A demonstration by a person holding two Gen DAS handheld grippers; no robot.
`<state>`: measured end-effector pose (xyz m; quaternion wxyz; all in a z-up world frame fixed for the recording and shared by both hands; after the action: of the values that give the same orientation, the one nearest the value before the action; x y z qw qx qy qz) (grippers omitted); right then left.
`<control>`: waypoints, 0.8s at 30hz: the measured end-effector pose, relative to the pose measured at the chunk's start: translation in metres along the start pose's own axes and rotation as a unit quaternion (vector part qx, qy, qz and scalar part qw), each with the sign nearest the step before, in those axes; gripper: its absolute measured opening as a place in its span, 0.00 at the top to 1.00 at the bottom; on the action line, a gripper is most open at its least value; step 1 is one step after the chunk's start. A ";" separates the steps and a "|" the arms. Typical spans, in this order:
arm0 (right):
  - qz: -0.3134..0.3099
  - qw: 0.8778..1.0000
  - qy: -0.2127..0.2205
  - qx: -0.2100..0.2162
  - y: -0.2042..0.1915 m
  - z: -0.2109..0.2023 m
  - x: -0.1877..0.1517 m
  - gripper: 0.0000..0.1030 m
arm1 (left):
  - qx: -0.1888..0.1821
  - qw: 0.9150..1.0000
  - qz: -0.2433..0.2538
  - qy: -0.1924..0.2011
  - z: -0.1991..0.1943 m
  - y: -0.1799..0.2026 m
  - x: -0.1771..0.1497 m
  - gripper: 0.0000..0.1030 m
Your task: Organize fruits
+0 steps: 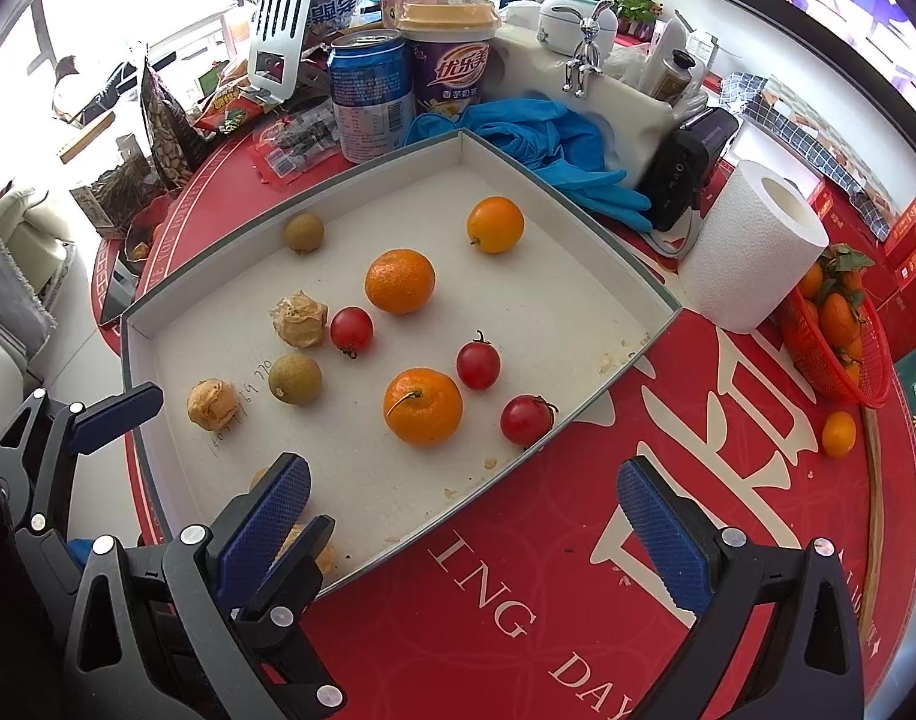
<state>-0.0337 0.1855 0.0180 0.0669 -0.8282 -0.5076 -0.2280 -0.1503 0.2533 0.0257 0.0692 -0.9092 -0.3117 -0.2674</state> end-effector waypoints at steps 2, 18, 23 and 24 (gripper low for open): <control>0.000 1.000 0.000 0.001 0.000 0.000 0.000 0.00 | 0.001 1.000 0.001 0.000 0.000 0.001 0.000 0.00; 0.001 1.000 0.003 0.006 0.002 -0.001 -0.003 0.00 | 0.005 1.000 0.005 -0.001 -0.002 0.005 -0.001 0.00; -0.002 1.000 0.007 0.006 0.002 -0.002 -0.004 0.00 | 0.009 1.000 0.006 -0.001 -0.003 0.006 -0.001 0.00; -0.002 1.000 0.008 0.006 0.002 -0.003 -0.004 0.00 | 0.009 1.000 0.006 -0.001 -0.003 0.006 -0.001 0.00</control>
<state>-0.0344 0.1804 0.0189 0.0754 -0.8247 -0.5104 -0.2317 -0.1489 0.2469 0.0277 0.0791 -0.9106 -0.3087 -0.2630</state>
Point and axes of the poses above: each gripper's, at about its wrist camera, not at the fingertips, and z roughly the way its jaws point, y to its right, x to its top, the point moved 3 cm from there along z, roughly the way its jaws point, and after that the axes turned 10 degrees about -z, right-handed, at the moved point
